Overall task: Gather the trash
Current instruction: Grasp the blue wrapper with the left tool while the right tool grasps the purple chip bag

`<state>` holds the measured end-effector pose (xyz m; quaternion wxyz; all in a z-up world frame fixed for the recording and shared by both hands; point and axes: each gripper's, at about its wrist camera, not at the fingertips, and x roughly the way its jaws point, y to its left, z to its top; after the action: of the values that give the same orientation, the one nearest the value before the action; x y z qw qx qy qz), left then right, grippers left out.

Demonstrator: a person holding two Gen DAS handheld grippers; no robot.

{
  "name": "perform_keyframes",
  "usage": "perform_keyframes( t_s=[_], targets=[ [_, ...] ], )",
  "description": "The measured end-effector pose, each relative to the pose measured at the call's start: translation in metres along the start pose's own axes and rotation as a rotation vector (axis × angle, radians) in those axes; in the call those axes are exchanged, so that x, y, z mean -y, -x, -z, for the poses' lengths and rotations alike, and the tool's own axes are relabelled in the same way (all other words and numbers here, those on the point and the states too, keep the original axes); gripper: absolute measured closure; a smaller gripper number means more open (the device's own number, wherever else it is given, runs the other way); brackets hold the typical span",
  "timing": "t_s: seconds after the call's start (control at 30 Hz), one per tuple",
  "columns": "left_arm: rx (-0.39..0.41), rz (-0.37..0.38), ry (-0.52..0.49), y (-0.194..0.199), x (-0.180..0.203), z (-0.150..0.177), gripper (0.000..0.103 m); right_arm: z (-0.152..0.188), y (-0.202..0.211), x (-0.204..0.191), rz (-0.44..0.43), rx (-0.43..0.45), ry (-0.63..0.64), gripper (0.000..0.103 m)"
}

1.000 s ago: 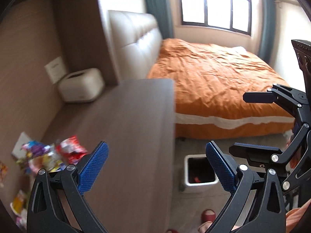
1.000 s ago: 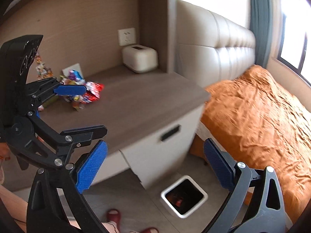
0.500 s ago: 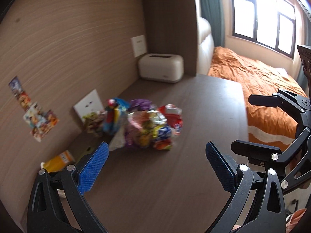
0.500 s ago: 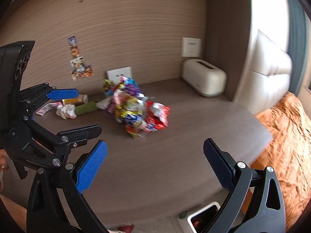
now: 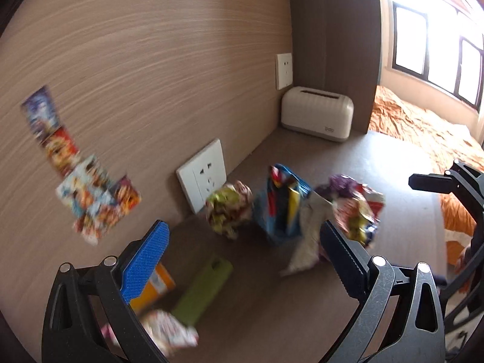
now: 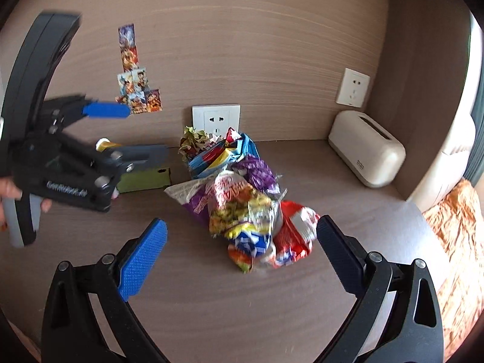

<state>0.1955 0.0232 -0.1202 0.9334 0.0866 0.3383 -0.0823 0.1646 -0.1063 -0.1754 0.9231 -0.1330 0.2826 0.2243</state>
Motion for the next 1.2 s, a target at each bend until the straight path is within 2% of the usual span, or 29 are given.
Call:
perform_keyframes(
  t_s=[0.17,0.53,0.57,0.6,0.63,0.67,0.73,0.87,0.9,1.2],
  targets=[
    [-0.003,0.041,-0.025,-0.03,0.0,-0.011,0.005,-0.006,-0.027,-0.001,0.012,-0.024,0.049,0.004],
    [-0.099,0.156,0.017,-0.102,0.011,-0.029,0.006,-0.008,-0.066,-0.016,0.018,-0.067,0.173,0.005],
    [-0.106,0.151,0.008,-0.106,0.013,-0.03,0.008,-0.006,-0.069,-0.017,0.015,-0.074,0.178,0.006],
    [-0.111,0.159,0.004,-0.109,0.014,-0.029,0.022,-0.004,-0.07,-0.017,0.014,-0.077,0.181,0.009],
    [-0.115,0.17,0.011,-0.111,0.014,-0.028,0.03,-0.002,-0.071,-0.018,0.015,-0.082,0.184,0.019],
    [-0.114,0.176,0.022,-0.112,0.013,-0.027,0.032,0.001,-0.073,-0.016,0.015,-0.096,0.179,0.028],
    [-0.117,0.209,0.04,-0.113,0.012,-0.025,0.052,0.004,-0.071,-0.012,0.005,-0.093,0.152,0.03],
    [-0.114,0.195,0.042,-0.108,0.013,-0.022,0.058,0.006,-0.064,-0.008,0.01,-0.084,0.128,0.032],
    [-0.108,0.189,0.046,-0.104,0.013,-0.021,0.064,0.006,-0.061,-0.008,0.013,-0.082,0.127,0.032],
    [-0.085,0.132,0.025,-0.061,0.012,-0.019,0.065,0.007,-0.022,-0.011,0.039,-0.033,0.096,0.032]
  ],
)
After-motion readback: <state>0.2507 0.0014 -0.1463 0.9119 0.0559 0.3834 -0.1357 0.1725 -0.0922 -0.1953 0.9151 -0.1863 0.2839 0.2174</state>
